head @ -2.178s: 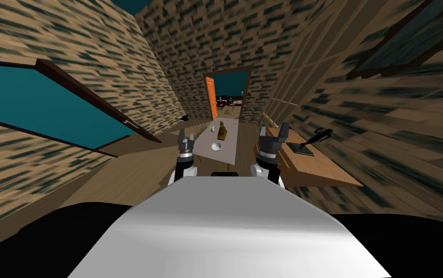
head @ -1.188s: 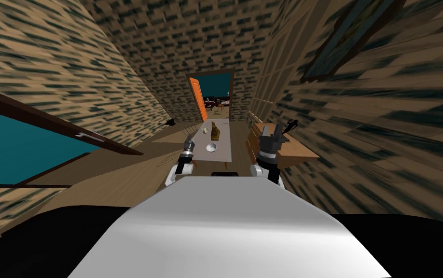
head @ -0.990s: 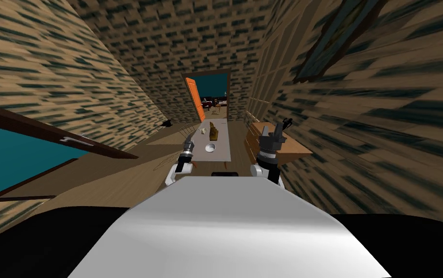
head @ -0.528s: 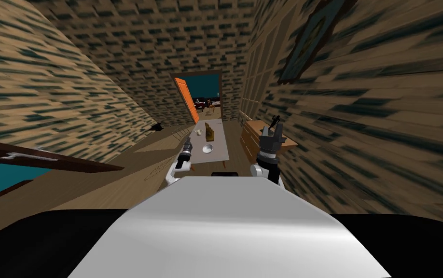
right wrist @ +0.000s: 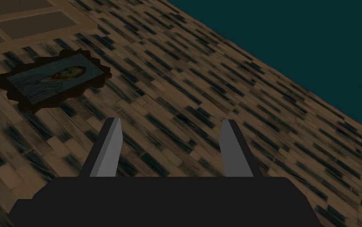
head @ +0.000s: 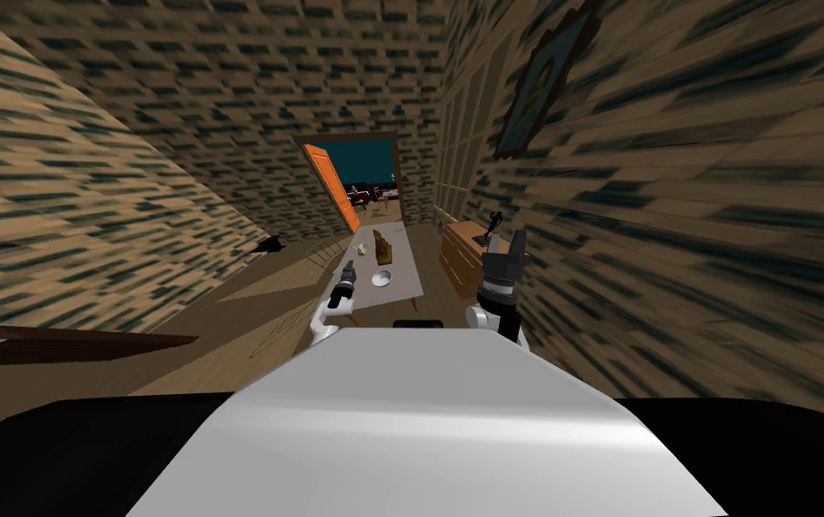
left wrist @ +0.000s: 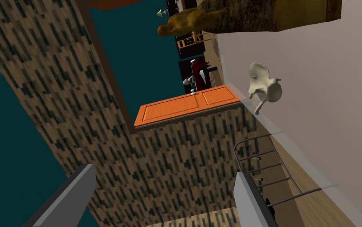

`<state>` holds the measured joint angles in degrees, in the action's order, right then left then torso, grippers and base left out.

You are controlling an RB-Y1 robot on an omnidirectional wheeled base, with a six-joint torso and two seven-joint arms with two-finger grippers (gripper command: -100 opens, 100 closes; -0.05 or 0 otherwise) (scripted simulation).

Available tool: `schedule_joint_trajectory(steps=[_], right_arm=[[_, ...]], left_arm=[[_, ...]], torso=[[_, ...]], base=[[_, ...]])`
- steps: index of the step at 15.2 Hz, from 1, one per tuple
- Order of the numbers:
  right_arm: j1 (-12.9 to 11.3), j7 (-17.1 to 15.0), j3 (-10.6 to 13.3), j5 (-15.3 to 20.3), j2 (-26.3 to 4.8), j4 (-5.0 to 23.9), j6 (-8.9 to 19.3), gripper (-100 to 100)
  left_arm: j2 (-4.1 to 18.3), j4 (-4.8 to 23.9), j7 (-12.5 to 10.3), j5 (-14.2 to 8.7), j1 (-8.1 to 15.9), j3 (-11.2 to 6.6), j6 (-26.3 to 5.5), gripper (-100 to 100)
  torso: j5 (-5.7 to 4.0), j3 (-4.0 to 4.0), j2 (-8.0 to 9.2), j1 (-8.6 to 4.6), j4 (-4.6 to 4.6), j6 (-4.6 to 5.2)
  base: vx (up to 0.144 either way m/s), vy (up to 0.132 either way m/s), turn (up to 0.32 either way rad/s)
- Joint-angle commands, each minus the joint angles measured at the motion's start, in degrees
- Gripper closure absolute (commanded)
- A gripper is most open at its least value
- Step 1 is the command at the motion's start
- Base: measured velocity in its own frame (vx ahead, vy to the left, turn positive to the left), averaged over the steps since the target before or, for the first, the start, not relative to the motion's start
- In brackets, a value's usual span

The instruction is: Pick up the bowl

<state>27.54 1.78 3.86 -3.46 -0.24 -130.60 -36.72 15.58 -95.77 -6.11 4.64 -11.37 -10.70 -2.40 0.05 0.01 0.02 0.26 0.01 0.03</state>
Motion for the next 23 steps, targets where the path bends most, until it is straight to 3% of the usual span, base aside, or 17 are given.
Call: schedule_joint_trajectory(steps=[1,9,11,16,23], right_arm=[[0.0,0.0,0.0,0.0,0.0,0.0,0.0,0],[0.0,0.0,0.0,0.0,0.0,0.0,0.0,0],[0.0,0.0,-0.01,0.0,0.0,0.0,0.0,0],[0.0,0.0,-0.01,0.0,0.0,0.0,0.0,0],[0.0,0.0,-0.01,0.0,-0.01,0.0,0.0,0]], left_arm=[[0.57,2.86,-0.33,-0.75,1.74,-0.61,-2.86,-100],[1.75,13.62,-1.29,-3.91,6.77,-0.76,-10.32,-100],[1.75,14.51,-1.29,-3.91,6.77,-0.76,-10.32,-100],[2.29,21.42,-2.14,-7.08,10.38,0.5,-15.64,-100],[2.56,29.28,-3.04,-10.6,13.77,2.53,-20.6,-100]], torso=[[0.0,0.0,0.0,0.0,0.0,0.0],[0.03,0.01,0.01,0.08,0.0,-0.02],[0.03,0.0,0.0,0.09,0.0,-0.02],[0.02,-0.02,-0.03,0.08,-0.01,-0.02],[0.03,-0.02,-0.04,0.11,-0.01,-0.01]], base=[[-0.036,0.06,-0.272],[-0.039,0.065,-0.216],[-0.027,0.057,-0.122],[-0.032,0.058,-0.192],[-0.036,0.067,-0.164]])
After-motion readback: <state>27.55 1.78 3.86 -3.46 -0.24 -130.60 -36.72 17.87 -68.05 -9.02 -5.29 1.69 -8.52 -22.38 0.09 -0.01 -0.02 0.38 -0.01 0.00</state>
